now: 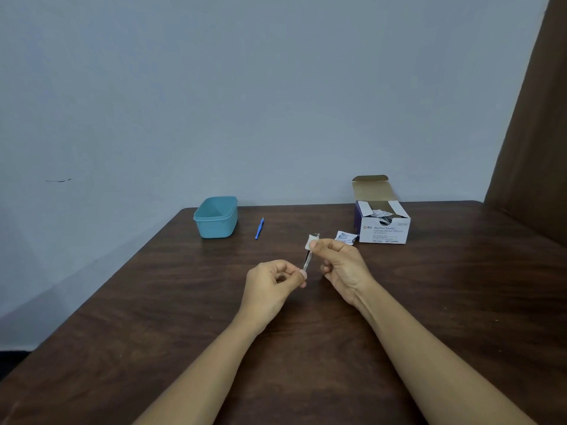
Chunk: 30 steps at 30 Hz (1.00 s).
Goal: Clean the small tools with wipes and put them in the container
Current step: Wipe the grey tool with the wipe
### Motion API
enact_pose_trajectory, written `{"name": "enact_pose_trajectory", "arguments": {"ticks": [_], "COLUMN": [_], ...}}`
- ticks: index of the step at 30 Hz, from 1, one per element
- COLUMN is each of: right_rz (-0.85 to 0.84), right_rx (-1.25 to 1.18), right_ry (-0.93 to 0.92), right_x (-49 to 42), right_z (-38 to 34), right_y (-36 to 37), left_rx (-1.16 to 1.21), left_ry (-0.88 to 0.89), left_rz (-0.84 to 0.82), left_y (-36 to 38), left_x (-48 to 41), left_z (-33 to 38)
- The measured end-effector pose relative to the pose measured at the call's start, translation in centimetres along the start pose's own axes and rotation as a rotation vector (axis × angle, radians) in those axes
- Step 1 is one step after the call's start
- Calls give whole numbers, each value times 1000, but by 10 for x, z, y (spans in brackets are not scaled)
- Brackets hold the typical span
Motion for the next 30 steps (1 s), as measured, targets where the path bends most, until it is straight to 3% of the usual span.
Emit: {"name": "enact_pose_trajectory", "arguments": {"ticks": [19, 24, 30], "right_rz": [-72, 29, 170], "right_rx": [311, 238, 81], "right_ry": [-137, -158, -36], "right_x": [3, 2, -3], "right_z": [1, 5, 10], "right_y": [10, 6, -9], "left_rx": [-45, -68, -199], "left_ry": [4, 35, 90], "left_rz": [74, 89, 55], "left_y": [-6, -7, -1], "left_x": [-1, -2, -2], "left_z": [-4, -4, -2]}}
Point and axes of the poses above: each hand's wrist, its own x-axis away from the middle knuckle, its own y-axis out of the palm, z = x × y, the point moved 6 cm from there along -x, towards the middle knuckle, and after that the axes turned 1 degree about x, right-handed, at the moved point
